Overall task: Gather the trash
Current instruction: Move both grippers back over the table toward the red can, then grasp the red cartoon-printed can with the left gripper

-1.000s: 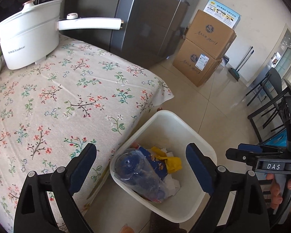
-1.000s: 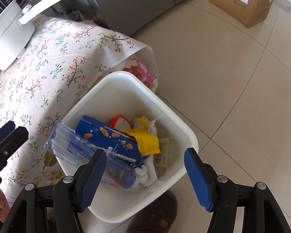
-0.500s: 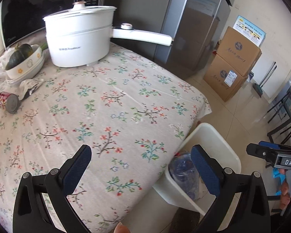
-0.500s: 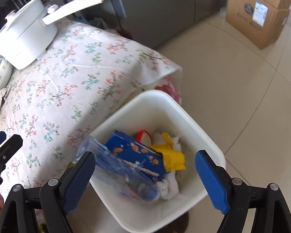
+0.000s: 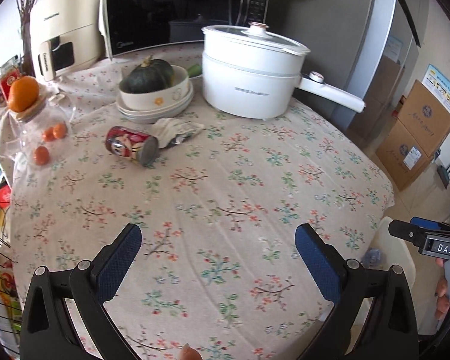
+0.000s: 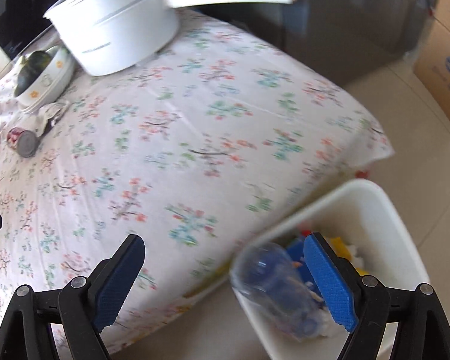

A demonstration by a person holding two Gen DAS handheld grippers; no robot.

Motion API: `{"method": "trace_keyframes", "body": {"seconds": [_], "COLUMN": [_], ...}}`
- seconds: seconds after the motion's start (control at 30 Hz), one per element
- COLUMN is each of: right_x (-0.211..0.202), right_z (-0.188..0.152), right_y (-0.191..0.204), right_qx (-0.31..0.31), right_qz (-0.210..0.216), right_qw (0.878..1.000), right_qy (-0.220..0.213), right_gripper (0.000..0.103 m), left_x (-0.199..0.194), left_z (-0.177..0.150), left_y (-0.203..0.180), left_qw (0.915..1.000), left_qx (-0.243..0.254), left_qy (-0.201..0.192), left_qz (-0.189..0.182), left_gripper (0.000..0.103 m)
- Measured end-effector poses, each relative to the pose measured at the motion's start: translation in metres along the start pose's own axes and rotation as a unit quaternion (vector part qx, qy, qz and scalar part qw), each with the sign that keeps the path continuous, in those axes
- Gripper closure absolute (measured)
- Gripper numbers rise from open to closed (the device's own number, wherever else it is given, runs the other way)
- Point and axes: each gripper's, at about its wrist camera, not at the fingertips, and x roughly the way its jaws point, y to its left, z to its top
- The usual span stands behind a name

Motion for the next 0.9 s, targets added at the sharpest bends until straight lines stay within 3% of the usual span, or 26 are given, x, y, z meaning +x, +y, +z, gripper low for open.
{"method": "trace_keyframes", "body": {"seconds": [0.1,0.23,0.4,0.67,0.9], "right_x": [0.009,0.021,0.038,0.056,0.061], "right_z": [0.01,0.021,0.032,0.045,0.05], "right_y": [0.03,0.064,0.096,0.113,0.103], "right_qx": [-0.018,-0.03,-0.037,-0.058,-0.063], "right_qz": [0.005,0.022,0.036,0.019,-0.003], "right_qw": [1.0,0.999,0.999,0.998,0.998], "right_qy": [-0.006,-0.008,-0.002,0.003,0.005], "right_gripper": [0.013,0.013,0.013,0.013,0.013], "left_x": [0.003,0.025,0.05,0.112,0.169], "left_z": [0.005,0.015,0.04,0.092,0.111], "left_y": [0.033,0.077,0.117,0.131,0.146], "left_qw": [0.9999,0.9987,0.9948,0.987,0.9713], "left_qx": [-0.002,-0.023,-0.084,-0.144,-0.211], "left_qy": [0.001,0.031,0.042,0.06,0.092], "left_qz": [0.017,0.034,0.04,0.038,0.06], "left_gripper": [0.0,0.0,0.0,0.01,0.016]}}
